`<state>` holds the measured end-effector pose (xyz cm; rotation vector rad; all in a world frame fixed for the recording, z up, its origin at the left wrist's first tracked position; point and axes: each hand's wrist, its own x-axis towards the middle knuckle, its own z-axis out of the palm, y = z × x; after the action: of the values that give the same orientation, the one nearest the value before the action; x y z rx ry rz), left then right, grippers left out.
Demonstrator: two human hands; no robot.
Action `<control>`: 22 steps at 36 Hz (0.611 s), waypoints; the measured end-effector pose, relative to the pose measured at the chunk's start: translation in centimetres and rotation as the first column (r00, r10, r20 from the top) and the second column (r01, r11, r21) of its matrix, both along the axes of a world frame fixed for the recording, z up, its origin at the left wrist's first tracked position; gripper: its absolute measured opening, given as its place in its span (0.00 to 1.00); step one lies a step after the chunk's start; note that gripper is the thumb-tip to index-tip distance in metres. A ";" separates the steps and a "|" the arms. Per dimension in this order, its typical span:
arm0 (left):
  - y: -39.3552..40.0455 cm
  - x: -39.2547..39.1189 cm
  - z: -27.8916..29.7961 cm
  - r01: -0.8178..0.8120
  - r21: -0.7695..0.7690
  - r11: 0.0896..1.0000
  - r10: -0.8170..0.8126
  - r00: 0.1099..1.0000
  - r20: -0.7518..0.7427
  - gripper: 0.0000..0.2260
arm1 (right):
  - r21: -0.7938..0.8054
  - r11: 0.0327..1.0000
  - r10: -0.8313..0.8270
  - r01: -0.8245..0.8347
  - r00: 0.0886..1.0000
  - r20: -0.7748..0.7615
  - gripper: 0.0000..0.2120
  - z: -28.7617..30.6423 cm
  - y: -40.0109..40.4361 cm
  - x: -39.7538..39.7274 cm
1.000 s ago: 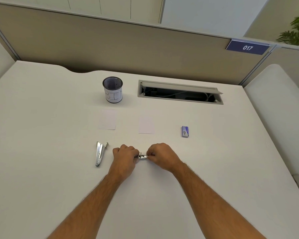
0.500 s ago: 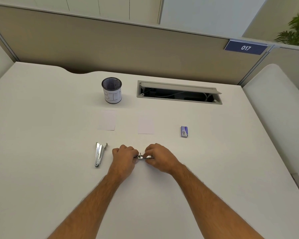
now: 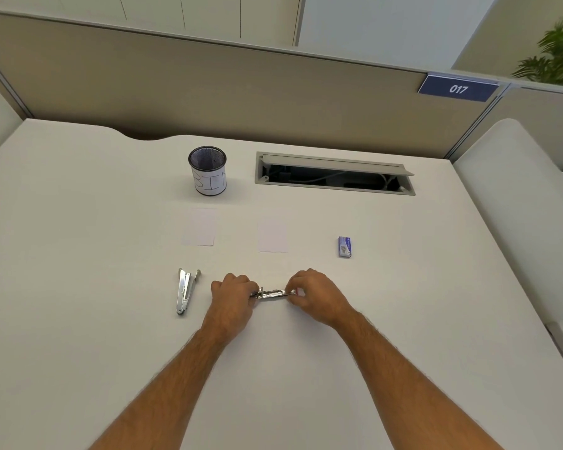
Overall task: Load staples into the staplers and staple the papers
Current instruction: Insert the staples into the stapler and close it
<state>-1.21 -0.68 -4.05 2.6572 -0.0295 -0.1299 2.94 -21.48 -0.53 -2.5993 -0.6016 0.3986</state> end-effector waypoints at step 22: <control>-2.6 -2.0 0.5 -0.094 -0.194 0.976 0.076 0.993 -0.095 0.07 | 0.192 0.913 -0.350 0.361 0.932 -0.092 0.08 -0.4 4.6 -3.5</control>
<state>-3.26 -3.30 -3.59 2.4463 0.0948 -0.2034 -0.61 -16.88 -0.88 -2.4190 -0.1312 0.2716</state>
